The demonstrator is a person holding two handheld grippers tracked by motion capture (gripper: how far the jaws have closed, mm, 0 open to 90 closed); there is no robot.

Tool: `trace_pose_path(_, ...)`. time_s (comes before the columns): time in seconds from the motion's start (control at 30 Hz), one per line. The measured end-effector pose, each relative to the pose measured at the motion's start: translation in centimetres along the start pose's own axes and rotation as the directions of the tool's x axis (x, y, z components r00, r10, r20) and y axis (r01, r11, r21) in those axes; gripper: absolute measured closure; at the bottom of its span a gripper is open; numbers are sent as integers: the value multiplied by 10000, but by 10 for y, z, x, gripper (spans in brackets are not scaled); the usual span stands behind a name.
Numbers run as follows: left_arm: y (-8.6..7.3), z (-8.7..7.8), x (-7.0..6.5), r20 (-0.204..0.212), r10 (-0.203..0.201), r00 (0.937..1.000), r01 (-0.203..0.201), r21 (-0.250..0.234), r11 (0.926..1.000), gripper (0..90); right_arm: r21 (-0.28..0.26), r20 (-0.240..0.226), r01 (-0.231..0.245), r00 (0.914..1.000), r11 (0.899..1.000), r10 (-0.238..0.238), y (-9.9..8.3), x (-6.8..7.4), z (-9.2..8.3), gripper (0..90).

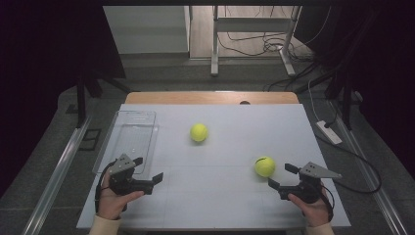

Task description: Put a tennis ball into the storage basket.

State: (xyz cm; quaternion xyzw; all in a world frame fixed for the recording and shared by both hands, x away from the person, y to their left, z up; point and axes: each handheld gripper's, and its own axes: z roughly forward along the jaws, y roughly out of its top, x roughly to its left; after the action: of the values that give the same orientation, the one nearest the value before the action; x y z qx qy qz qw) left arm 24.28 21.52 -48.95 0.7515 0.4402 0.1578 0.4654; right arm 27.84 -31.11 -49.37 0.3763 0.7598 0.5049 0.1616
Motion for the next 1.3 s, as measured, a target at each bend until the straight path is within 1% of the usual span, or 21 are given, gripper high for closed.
trace_pose_path(0.27, 1, 2, -3, -41, -100, 9999, 100, 68, 9999, 27, -100, -12, -168, 9999, 9998, 168, 0, -6, 0, 75)
trace_pose_path(0.57, 3, 1, -2, -117, -251, 9996, 252, 77, 9997, 32, -110, -46, -232, 9997, 9997, 232, 0, -8, 2, 78)
trace_pose_path(0.8, 8, 3, -6, -119, -146, 9998, 148, 177, 9997, 36, -63, -35, -227, 9997, 9997, 227, 0, -8, 2, 80)
trace_pose_path(0.87, 12, 2, -11, -192, 53, 9998, -48, 288, 9996, 35, -47, -27, -192, 9998, 9998, 192, 0, -7, 1, 80)
trace_pose_path(0.97, 17, 0, -15, -41, 110, 9999, -108, 376, 9992, 36, 24, -48, -163, 9999, 9999, 163, -2, -6, 1, 81)
trace_pose_path(1.03, 21, -1, -17, -59, 207, 9998, -204, 460, 9987, 36, 64, -83, -126, 9999, 9999, 126, -3, -4, 1, 81)
trace_pose_path(1.3, 31, 1, -13, -43, 211, 9998, -208, 651, 9977, 37, 82, -52, -180, 9998, 9998, 181, -3, -4, 0, 80)
